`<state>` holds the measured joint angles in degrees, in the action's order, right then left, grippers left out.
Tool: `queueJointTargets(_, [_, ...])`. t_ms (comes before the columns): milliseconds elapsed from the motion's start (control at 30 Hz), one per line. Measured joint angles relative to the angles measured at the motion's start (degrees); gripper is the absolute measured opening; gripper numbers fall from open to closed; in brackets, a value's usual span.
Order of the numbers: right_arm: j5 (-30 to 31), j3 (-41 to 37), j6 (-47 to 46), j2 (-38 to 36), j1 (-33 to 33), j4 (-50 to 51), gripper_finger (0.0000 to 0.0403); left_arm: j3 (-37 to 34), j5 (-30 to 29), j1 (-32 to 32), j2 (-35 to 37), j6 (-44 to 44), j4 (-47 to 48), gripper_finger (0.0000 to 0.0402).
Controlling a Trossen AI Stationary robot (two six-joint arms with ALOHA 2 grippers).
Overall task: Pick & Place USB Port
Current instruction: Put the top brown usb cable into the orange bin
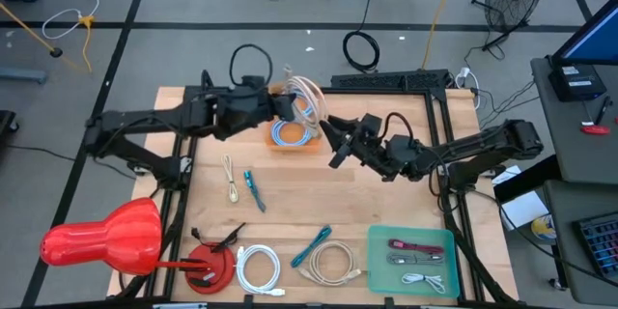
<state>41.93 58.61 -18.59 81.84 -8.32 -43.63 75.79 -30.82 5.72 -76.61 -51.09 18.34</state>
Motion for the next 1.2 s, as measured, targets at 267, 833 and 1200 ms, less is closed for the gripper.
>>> queueJointTargets(267, [-0.16, -0.01, -0.02, 0.15, -0.48, 0.31, 0.0125, 4.03, -1.58, -0.55, -0.95, 2.65, 7.27, 0.0031])
queueJointTargets(833, [-6.29, -0.04, -1.5, 0.14, -1.48, -2.73, 0.0126, 3.97, 0.52, 0.28, -1.1, 3.65, 10.25, 0.0031])
queueJointTargets(1200, [-7.93, -0.04, -5.95, 0.11, -0.26, 0.26, 0.0126, 3.93, 0.43, -0.37, -1.1, 2.99, 10.2, 0.0031])
